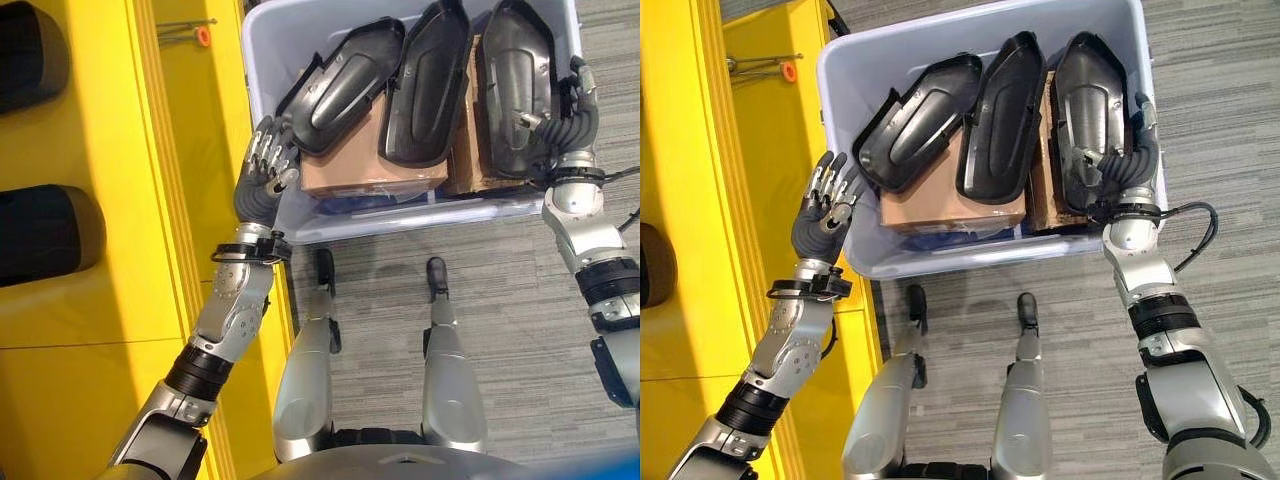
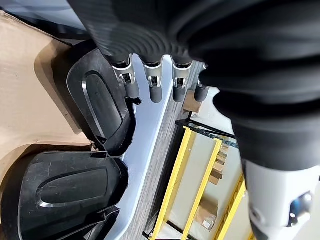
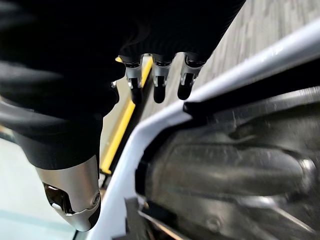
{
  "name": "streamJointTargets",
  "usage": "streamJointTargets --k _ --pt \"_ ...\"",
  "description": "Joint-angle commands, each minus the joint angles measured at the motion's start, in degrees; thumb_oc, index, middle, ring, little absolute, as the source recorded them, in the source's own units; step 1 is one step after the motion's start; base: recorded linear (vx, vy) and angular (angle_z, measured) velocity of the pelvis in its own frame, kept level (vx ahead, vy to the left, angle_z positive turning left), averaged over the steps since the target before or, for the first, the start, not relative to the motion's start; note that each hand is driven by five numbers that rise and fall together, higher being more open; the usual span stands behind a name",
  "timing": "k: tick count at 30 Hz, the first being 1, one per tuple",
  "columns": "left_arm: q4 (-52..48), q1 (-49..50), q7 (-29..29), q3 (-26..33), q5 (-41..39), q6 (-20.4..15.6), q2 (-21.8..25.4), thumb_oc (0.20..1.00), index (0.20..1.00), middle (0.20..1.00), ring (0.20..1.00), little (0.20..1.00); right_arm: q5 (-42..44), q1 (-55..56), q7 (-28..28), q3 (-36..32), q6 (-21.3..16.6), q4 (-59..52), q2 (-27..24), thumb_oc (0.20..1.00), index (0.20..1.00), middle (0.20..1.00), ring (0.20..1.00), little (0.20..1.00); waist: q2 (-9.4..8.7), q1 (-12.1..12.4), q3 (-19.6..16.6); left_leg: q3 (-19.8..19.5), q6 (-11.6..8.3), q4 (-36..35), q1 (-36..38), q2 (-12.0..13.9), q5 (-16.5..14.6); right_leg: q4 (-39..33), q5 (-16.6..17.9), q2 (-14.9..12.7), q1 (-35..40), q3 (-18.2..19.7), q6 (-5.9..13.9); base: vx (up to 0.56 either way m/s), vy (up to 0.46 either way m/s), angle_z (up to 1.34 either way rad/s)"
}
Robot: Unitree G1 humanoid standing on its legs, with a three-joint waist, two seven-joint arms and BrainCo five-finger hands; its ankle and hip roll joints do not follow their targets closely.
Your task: Move parts from the plastic box to the shelf.
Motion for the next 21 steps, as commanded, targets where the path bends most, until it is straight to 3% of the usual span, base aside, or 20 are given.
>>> streamJointTargets --k 1,13,21 --pt "-5.72 0.16 -0.45 1.52 -0.62 -4.03 1.04 1.000 1.000 1.000 1.000 1.000 2.44 -6.15 -1.04 0.73 -1.93 0.81 -3.32 1.000 1.000 1.000 1.000 1.000 -0.97 0.32 -0.19 -0.60 -1.11 4.66 0.55 2.89 -6.15 6.92 -2.37 0.98 -4.45 0.52 -3.06 0.00 0.000 0.00" --pt "-6.53 0.28 -0.53 -0.30 -1.25 -4.06 1.42 1.000 1.000 1.000 1.000 1.000 10.39 -14.00 0.78 4.53 -1.87 13.41 -3.36 1.000 1.000 1.000 1.000 1.000 0.51 0.95 0.08 -0.30 -1.19 4.48 -2.15 2.61 -5.82 8.32 -2.49 1.66 -8.26 0.86 -3.26 0.00 -0.001 0.00" --pt "-7.23 0.11 -0.65 -1.52 -1.75 -3.84 2.11 1.000 1.000 1.000 1.000 1.000 13.24 -20.63 3.96 10.64 -0.06 23.15 -1.22 1.000 1.000 1.000 1.000 1.000 1.00 1.72 0.08 -0.03 -1.25 4.48 -3.47 2.62 -5.65 8.67 -2.28 2.11 -10.16 0.91 -3.35 0.00 -0.001 0.00"
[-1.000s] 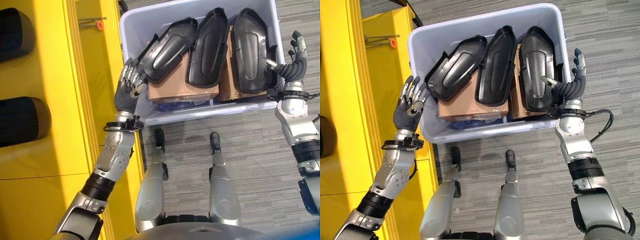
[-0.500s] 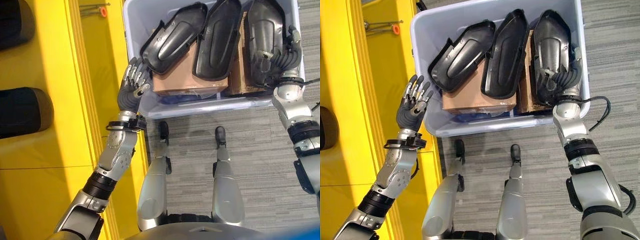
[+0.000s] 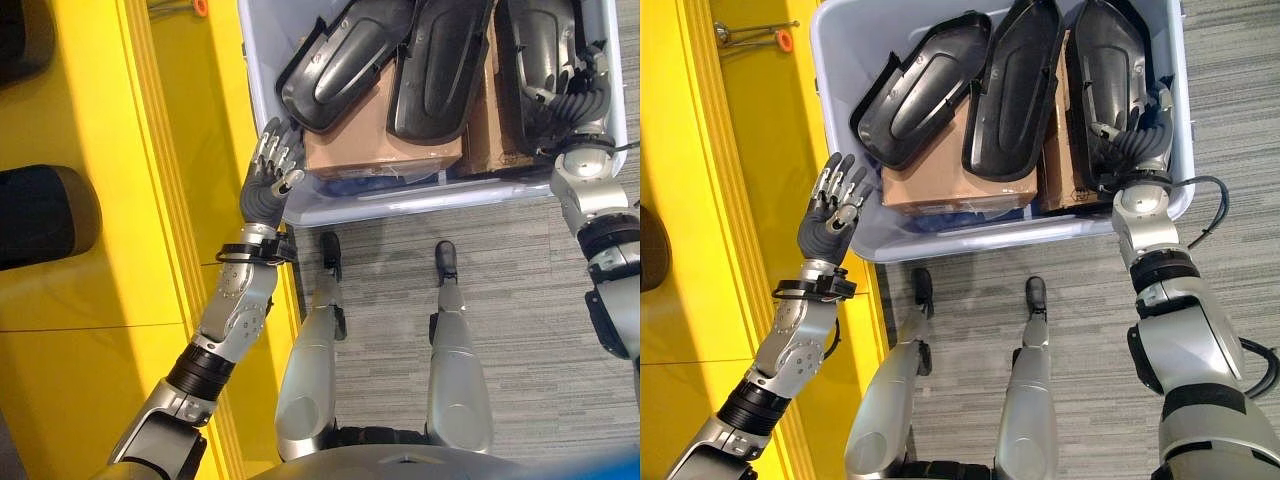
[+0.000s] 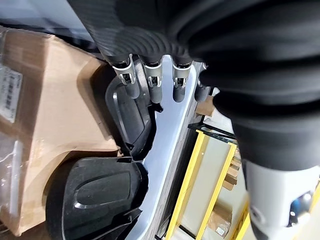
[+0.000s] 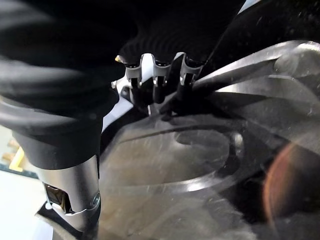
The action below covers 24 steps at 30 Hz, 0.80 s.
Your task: Move parts from the plastic box to the shelf.
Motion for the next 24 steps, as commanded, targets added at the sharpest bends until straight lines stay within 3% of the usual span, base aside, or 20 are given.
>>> streamJointTargets --k 1,24 --pt "-7.15 0.38 -0.75 0.75 0.32 -3.62 1.69 1.000 1.000 1.000 1.000 1.000 1.97 -3.83 1.06 2.90 -0.15 1.04 -1.36 1.000 1.000 1.000 1.000 1.000 -0.40 1.22 -0.67 -0.12 -1.71 3.85 1.86 2.92 -7.46 3.97 -2.02 2.08 -2.54 0.09 -3.81 0.00 0.000 0.00" --pt "-6.98 -0.75 0.86 1.22 0.65 -3.73 1.08 1.000 1.000 1.000 1.000 1.000 -0.74 -2.96 0.50 5.08 0.00 -6.05 3.24 1.000 1.000 1.000 1.000 1.000 -2.53 1.10 -0.67 -0.99 -1.43 4.52 1.56 2.77 -8.07 4.09 -2.15 2.12 -2.18 -0.61 -3.94 0.00 0.000 0.00"
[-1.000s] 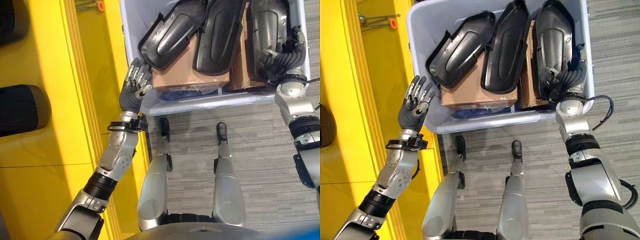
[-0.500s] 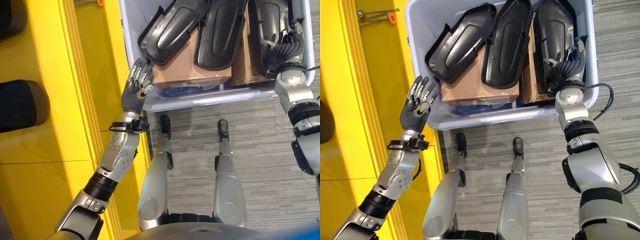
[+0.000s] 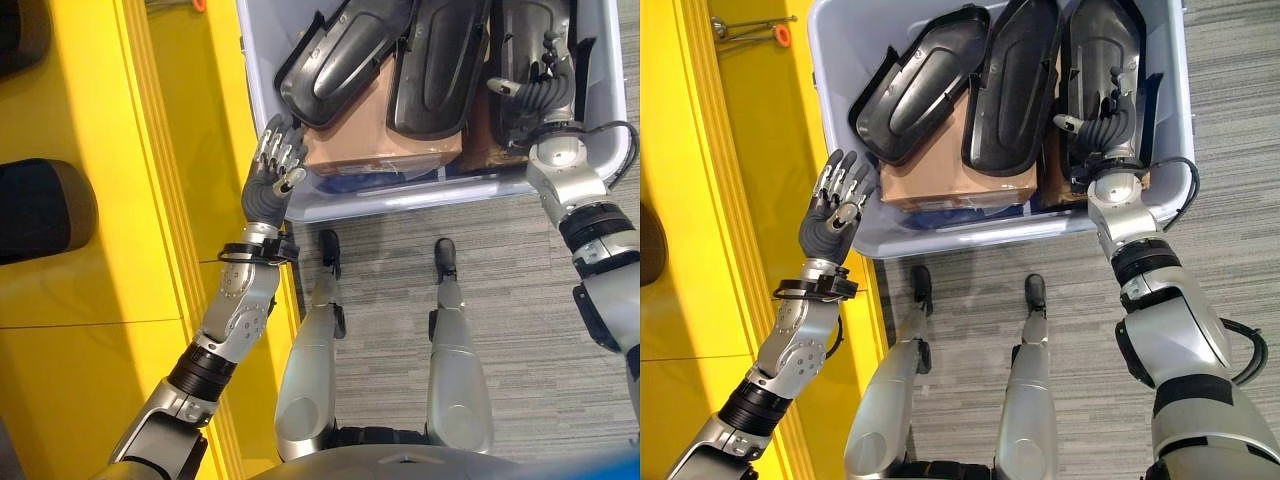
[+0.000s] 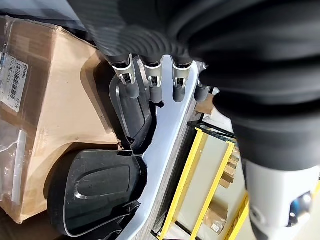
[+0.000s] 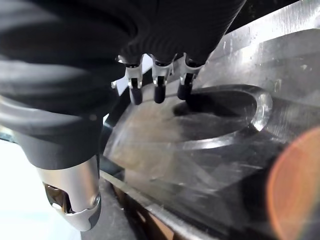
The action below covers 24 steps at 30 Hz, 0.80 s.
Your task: Move parts from the plastic box to the shelf.
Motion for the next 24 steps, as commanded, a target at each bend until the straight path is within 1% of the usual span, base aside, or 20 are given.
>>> streamJointTargets --k 1,6,8,12,15,16,17,19,21,24 --pt "-5.63 -0.54 0.66 1.32 0.71 -3.29 1.23 1.000 1.000 1.000 1.000 1.000 -0.75 -1.74 -0.76 0.97 -1.31 -0.60 0.42 1.000 1.000 1.000 1.000 1.000 -2.60 1.37 -0.62 -0.81 -1.29 4.52 2.31 2.52 -8.67 2.79 -2.13 1.68 -0.95 -0.75 -3.88 0.00 0.000 0.00" --pt "-5.79 -0.60 0.76 1.43 0.62 -3.40 1.26 1.000 1.000 1.000 1.000 1.000 -0.54 -2.19 -1.11 0.77 -1.35 -0.59 -0.15 1.000 1.000 1.000 1.000 1.000 -2.92 1.37 -0.63 -0.89 -1.24 4.57 2.65 2.52 -8.77 2.73 -2.14 1.66 -0.50 -0.87 -3.87 0.00 0.006 0.04" --pt "-5.92 -0.42 0.91 1.88 0.74 -3.41 1.45 1.000 1.000 1.000 1.000 1.000 -1.53 -2.32 -2.10 0.40 -1.67 -3.52 -2.23 1.000 1.000 1.000 1.000 1.000 -3.41 1.12 -0.63 -0.89 -1.27 4.51 2.84 2.55 -8.78 2.60 -2.10 1.66 -0.27 -0.98 -3.84 0.00 0.011 0.06" --pt "-6.07 0.20 0.98 2.50 0.84 -3.44 1.43 1.000 1.000 1.000 1.000 1.000 -3.13 -1.65 -3.03 -0.45 -1.83 -7.15 -4.69 1.000 1.000 1.000 1.000 1.000 -3.95 0.90 -0.63 -0.87 -1.27 4.49 3.17 2.74 -8.91 2.52 -2.05 1.73 -0.03 -0.89 -3.82 0.00 0.002 0.01" --pt "-6.54 1.01 1.02 3.62 1.12 -3.49 1.46 1.000 1.000 1.000 1.000 1.000 -5.64 1.97 -4.51 -3.78 -2.60 -16.04 -8.33 1.000 1.000 1.000 1.000 1.000 -4.72 0.07 -0.63 -0.75 -1.16 4.77 3.17 2.91 -9.20 2.58 -2.01 1.80 -0.02 -0.82 -3.82 0.00 0.000 0.00" --pt "-6.56 1.03 1.02 3.56 1.11 -3.48 1.50 1.000 1.000 1.000 1.000 1.000 -5.71 2.19 -4.54 -3.95 -2.52 -16.24 -8.35 1.000 1.000 1.000 1.000 1.000 -4.74 0.13 -0.63 -0.76 -1.16 4.79 3.19 2.91 -9.21 2.59 -2.02 1.80 0.01 -0.83 -3.82 0.00 0.000 0.00" --pt "-6.81 1.55 0.98 4.15 1.08 -3.47 1.42 1.000 1.000 1.000 1.000 1.000 -7.46 3.67 -5.22 -5.45 -2.69 -18.94 -9.50 1.000 1.000 1.000 1.000 1.000 -4.94 -0.16 -0.63 -0.74 -1.11 4.80 3.33 2.98 -9.31 2.60 -2.04 1.82 0.04 -0.80 -3.81 0.00 0.000 0.00" --pt "-6.93 1.78 1.01 4.54 1.18 -3.45 1.53 1.000 1.000 1.000 1.000 1.000 -9.24 5.04 -5.62 -6.46 -2.45 -21.22 -10.31 1.000 1.000 1.000 1.000 1.000 -5.12 -0.26 -0.63 -0.73 -1.10 4.81 3.46 2.99 -9.38 2.61 -2.03 1.84 0.10 -0.77 -3.79 0.00 0.000 0.00" --pt "-6.98 1.98 1.08 5.06 1.35 -3.62 1.27 1.000 1.000 1.000 1.000 1.000 -11.76 8.40 -6.77 -9.99 -2.71 -24.90 -11.15 1.000 1.000 1.000 1.000 1.000 -5.29 -0.65 -0.63 -0.65 -1.00 4.90 3.54 2.96 -9.56 2.71 -2.12 1.84 0.17 -0.78 -3.76 0.00 0.000 0.00" --pt "-7.14 2.27 0.96 5.10 1.28 -3.52 1.30 1.000 1.000 1.000 1.000 1.000 -12.79 9.82 -7.24 -11.53 -2.60 -26.00 -11.13 1.000 1.000 1.000 1.000 1.000 -5.24 -0.71 -0.63 -0.67 -0.95 4.92 3.58 2.90 -9.64 2.73 -2.17 1.89 0.11 -0.68 -3.75 0.00 0.000 0.00"
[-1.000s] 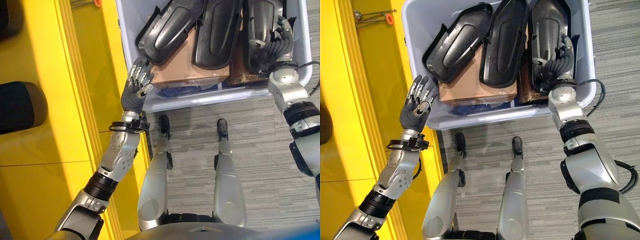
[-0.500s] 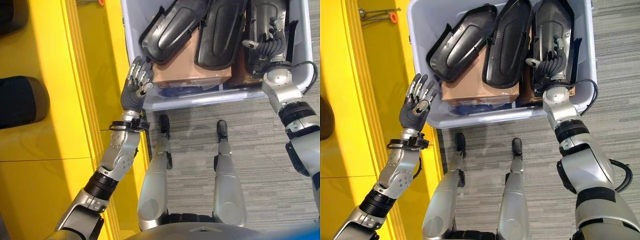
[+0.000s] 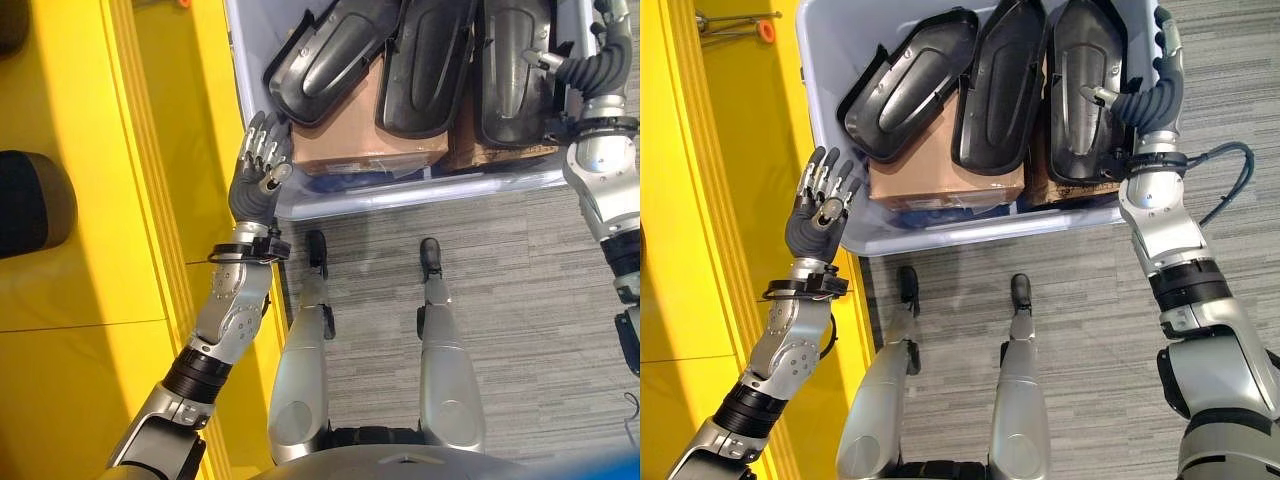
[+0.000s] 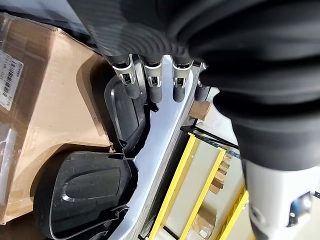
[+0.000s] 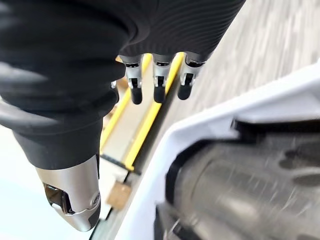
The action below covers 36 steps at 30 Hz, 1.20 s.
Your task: Move parts from the plastic box to the shelf.
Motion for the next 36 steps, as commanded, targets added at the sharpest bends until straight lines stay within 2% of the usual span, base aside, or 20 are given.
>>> streamJointTargets --k 1,19,27,36 --pt "-6.19 0.90 -0.22 2.29 1.13 -3.40 1.36 1.000 1.000 1.000 1.000 1.000 -2.90 -2.57 -2.16 -0.83 -2.49 -0.80 -1.71 1.000 1.000 1.000 1.000 1.000 -2.37 1.29 -0.95 0.32 -1.21 4.83 3.61 2.57 -10.11 1.02 -1.67 1.40 0.33 -0.08 -3.46 0.00 0.003 -0.04" --pt "-6.38 -0.05 -1.21 -0.97 0.07 -3.89 2.42 1.000 1.000 1.000 1.000 1.000 6.45 -10.25 0.71 5.77 -3.19 15.04 2.54 1.000 1.000 1.000 1.000 1.000 -0.96 2.21 -0.95 1.10 -1.62 3.77 2.84 3.16 -9.41 2.01 -1.76 2.31 -2.49 0.12 -3.61 0.00 -0.001 0.00" --pt "-5.96 -0.62 -0.99 -1.79 -0.02 -4.01 2.12 1.000 1.000 1.000 1.000 1.000 8.67 -11.78 0.87 6.84 -3.19 20.27 3.94 1.000 1.000 1.000 1.000 1.000 0.05 2.51 -0.95 1.11 -1.65 3.47 2.45 2.92 -9.67 2.68 -2.38 2.38 -3.32 -0.04 -3.68 0.01 -0.005 -0.03" --pt "-6.40 -0.82 -0.67 -1.66 0.54 -4.04 2.01 1.000 1.000 1.000 1.000 1.000 9.16 -11.67 -0.04 5.82 -3.26 22.98 3.04 1.000 1.000 1.000 1.000 1.000 0.41 2.34 -0.95 1.08 -1.63 3.45 1.60 2.76 -9.63 3.03 -2.21 2.54 -4.67 -0.14 -3.67 0.00 -0.001 -0.01"
